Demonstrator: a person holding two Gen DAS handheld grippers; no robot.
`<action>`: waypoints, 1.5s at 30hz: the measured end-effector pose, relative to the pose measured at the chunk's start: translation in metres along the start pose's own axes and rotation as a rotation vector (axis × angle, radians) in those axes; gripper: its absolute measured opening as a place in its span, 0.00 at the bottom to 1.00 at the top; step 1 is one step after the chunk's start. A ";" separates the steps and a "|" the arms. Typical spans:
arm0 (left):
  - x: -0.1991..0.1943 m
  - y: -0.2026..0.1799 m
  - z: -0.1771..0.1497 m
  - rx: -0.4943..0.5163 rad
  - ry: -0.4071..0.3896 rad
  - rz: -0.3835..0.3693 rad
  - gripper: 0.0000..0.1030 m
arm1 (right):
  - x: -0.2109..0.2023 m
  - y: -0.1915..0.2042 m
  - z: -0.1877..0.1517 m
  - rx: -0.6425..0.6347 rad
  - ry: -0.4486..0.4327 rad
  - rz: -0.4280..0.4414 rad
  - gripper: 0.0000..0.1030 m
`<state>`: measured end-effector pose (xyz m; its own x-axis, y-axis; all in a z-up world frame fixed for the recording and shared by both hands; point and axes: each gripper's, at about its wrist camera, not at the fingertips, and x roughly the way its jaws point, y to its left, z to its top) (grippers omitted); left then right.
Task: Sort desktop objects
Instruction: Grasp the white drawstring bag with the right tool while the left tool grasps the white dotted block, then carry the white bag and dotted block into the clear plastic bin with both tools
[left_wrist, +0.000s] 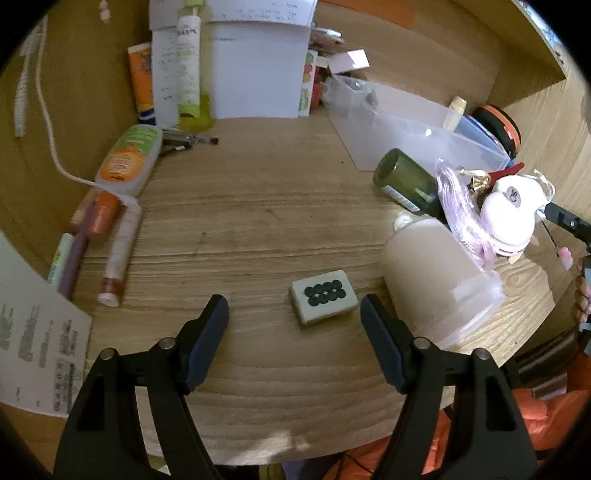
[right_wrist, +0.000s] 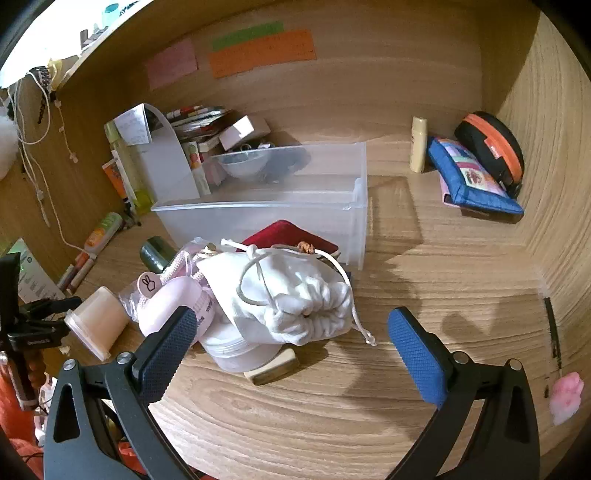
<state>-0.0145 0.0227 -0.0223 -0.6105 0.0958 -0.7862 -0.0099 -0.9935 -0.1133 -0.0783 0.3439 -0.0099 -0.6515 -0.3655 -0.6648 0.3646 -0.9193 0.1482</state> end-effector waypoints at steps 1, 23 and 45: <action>0.002 0.000 0.000 0.002 -0.005 -0.006 0.70 | 0.002 0.000 0.000 0.003 0.005 0.001 1.00; 0.009 -0.002 0.007 0.005 -0.027 0.110 0.39 | 0.035 -0.005 0.011 0.056 0.029 0.058 0.59; -0.017 -0.020 0.057 -0.052 -0.207 -0.002 0.39 | -0.007 -0.016 0.037 0.109 -0.054 0.269 0.43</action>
<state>-0.0493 0.0378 0.0277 -0.7602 0.0776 -0.6450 0.0262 -0.9884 -0.1499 -0.1048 0.3558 0.0196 -0.5770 -0.6026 -0.5513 0.4575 -0.7976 0.3931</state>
